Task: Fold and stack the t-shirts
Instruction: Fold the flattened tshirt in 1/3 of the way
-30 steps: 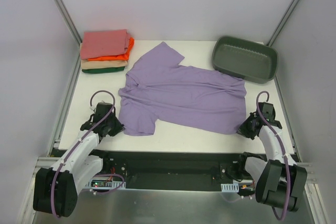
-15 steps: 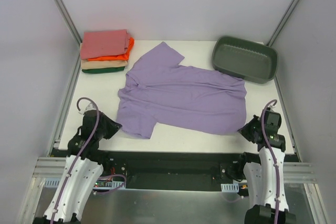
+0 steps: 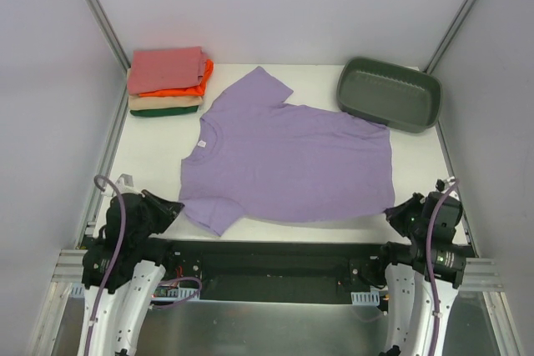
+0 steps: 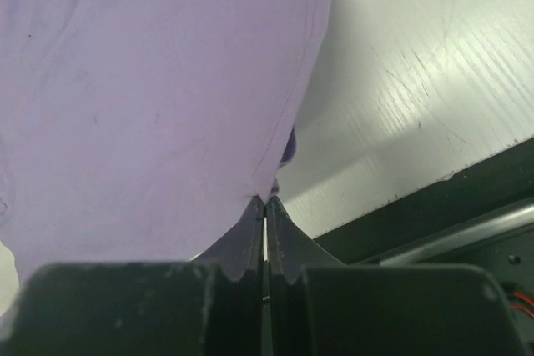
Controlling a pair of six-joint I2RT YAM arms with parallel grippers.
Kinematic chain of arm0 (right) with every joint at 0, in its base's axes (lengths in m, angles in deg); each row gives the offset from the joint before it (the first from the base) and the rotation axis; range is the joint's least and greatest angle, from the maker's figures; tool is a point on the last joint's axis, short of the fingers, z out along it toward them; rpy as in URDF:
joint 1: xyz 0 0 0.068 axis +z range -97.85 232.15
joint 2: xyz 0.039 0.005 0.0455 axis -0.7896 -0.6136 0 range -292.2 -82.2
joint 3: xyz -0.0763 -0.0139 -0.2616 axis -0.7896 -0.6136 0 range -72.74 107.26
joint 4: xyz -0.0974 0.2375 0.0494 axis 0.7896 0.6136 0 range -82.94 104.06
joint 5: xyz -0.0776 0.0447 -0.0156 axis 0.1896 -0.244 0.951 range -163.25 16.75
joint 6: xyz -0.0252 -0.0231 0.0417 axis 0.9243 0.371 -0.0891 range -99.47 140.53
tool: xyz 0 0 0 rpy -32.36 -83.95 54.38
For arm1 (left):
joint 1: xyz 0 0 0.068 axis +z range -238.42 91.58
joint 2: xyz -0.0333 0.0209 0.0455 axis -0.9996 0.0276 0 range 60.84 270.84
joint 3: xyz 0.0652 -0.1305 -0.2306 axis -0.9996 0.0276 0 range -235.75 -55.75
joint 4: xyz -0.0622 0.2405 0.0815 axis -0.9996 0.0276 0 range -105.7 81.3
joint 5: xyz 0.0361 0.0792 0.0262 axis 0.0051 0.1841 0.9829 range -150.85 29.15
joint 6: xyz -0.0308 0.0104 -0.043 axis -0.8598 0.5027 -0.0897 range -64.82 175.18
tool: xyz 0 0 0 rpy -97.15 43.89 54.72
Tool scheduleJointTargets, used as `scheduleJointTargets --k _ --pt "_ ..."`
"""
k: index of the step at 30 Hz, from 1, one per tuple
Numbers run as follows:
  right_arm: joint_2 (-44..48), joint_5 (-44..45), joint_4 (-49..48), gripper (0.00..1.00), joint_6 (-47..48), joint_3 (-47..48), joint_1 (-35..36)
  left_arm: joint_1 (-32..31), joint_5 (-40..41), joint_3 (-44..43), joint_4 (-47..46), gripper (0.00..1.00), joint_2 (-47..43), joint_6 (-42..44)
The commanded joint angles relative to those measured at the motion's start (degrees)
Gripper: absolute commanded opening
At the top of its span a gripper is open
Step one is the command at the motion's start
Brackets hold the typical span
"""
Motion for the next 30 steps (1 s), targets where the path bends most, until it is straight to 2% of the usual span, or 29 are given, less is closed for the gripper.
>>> scheduleJointTargets --k 1,9,14,22,27,30 --pt "4.03 2.04 8.42 0.01 -0.67 4.99 -0.19 0.29 2.0 -4.41 6.8 0.0 -4.65 -1.55" --pt "7.64 2.48 14.14 0.01 0.56 7.9 -0.19 0.29 1.21 -6.97 7.86 0.0 -4.66 0.12" --pt "7.11 3.79 14.23 0.01 1.52 6.76 -0.19 0.29 2.0 -6.88 4.09 0.0 -2.73 0.03" --pt "2.99 4.76 7.91 0.01 0.91 1.84 -0.19 0.29 1.11 -5.47 -9.97 0.0 8.86 1.09" --pt "-1.05 6.78 3.69 0.01 -0.14 2.27 -0.19 0.29 -0.99 -3.89 -23.4 0.0 16.15 1.43" --pt "-4.3 6.96 0.35 0.01 -0.23 1.84 -0.19 0.29 0.5 -4.94 -27.28 0.0 21.95 2.66"
